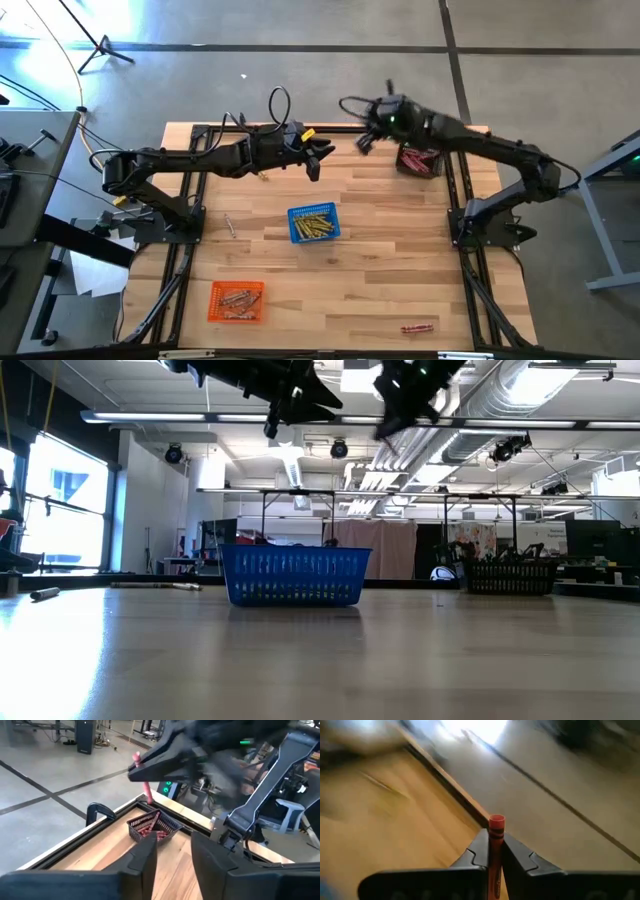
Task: Sort crayons
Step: Put the red crayon into the black basket, then put the yellow crayon into the blue basket
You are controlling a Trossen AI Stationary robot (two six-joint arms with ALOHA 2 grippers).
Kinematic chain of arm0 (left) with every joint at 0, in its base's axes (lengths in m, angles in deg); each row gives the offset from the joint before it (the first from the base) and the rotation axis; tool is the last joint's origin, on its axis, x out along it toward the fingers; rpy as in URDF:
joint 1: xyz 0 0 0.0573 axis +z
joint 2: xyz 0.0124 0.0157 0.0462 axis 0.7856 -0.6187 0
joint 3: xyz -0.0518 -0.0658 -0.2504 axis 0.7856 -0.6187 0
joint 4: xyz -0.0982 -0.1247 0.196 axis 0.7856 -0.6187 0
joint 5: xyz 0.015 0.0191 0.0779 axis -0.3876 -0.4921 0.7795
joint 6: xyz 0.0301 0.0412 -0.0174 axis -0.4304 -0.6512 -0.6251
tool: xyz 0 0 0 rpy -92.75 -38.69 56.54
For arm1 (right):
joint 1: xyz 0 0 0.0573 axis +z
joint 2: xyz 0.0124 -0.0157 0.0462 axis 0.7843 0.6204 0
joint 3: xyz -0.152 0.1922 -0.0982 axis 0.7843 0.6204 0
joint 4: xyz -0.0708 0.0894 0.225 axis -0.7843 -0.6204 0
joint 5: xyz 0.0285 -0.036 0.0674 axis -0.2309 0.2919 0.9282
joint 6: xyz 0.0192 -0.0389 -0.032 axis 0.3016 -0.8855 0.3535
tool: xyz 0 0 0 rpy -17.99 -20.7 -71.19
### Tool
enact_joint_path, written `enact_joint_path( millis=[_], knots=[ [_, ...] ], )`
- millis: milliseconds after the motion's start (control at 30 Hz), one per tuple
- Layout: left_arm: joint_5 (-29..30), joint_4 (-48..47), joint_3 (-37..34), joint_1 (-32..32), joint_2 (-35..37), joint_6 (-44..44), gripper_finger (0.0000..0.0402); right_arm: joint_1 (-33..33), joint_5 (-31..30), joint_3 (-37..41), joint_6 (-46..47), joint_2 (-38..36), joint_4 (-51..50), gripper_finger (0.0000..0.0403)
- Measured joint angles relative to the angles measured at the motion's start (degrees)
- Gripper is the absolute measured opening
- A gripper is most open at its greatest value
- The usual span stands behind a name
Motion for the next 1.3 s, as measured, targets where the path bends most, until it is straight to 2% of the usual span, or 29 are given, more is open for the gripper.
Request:
enact_joint_path(
  millis=[100, 200, 300, 400, 467, 600, 800, 933, 1033, 1200, 1300],
  knots=[
    [0.0, 0.0, 0.0, 0.0, 0.0, 0.0, 0.012, -6.0, -2.8, -1.2, 0.2, 0.2, -12.6, 0.0013],
    [0.0, 0.1, 0.0, 0.0, 0.0, 0.0, 0.0121, -13.3, -1.3, 3.7, 1.7, 0.2, -20.0, 0.0013],
    [-1.0, 0.1, 0.0, -0.3, 0.0, 0.3, 0.0118, -20.4, 0.7, 12.6, 3.1, 0.3, -21.3, 0.0013],
    [-1.7, 0.1, 0.0, -0.7, 0.0, 1.0, 0.0118, -25.7, 6.2, 20.3, 3.6, 0.0, -17.4, 0.0013],
    [-1.8, 0.1, 0.0, -0.9, 0.0, 1.0, 0.0118, -27.1, 9.5, 24.1, 4.2, 0.0, -12.6, 0.0013],
    [-1.6, 0.1, 0.0, -0.9, 0.0, 1.0, 0.0118, -27.6, 12.1, 28.3, 6.5, 0.0, -6.2, 0.0022],
    [-1.4, 0.1, 0.0, -0.7, 0.0, 1.0, 0.0118, -27.3, 12.2, 28.5, 6.2, 0.0, -6.3, 0.0116],
    [-0.4, -2.6, 0.0, -0.4, 0.3, 0.3, 0.0117, -27.2, 16.6, 25.5, 6.6, 0.0, -8.7, 0.0148],
    [-0.5, -13.1, 0.1, 1.5, 1.4, -1.5, 0.0117, -25.9, 24.3, 21.2, 6.2, 0.0, -11.2, 0.0149],
    [0.5, -45.1, 0.0, 7.0, 1.4, -3.6, 0.0117, -20.8, 40.3, 13.3, 1.5, -0.1, -12.0, 0.013],
    [3.4, -59.5, -0.1, 10.6, -0.5, -4.7, 0.0117, -16.5, 43.0, 9.2, -1.4, -0.1, -11.3, 0.0119]
  ],
)
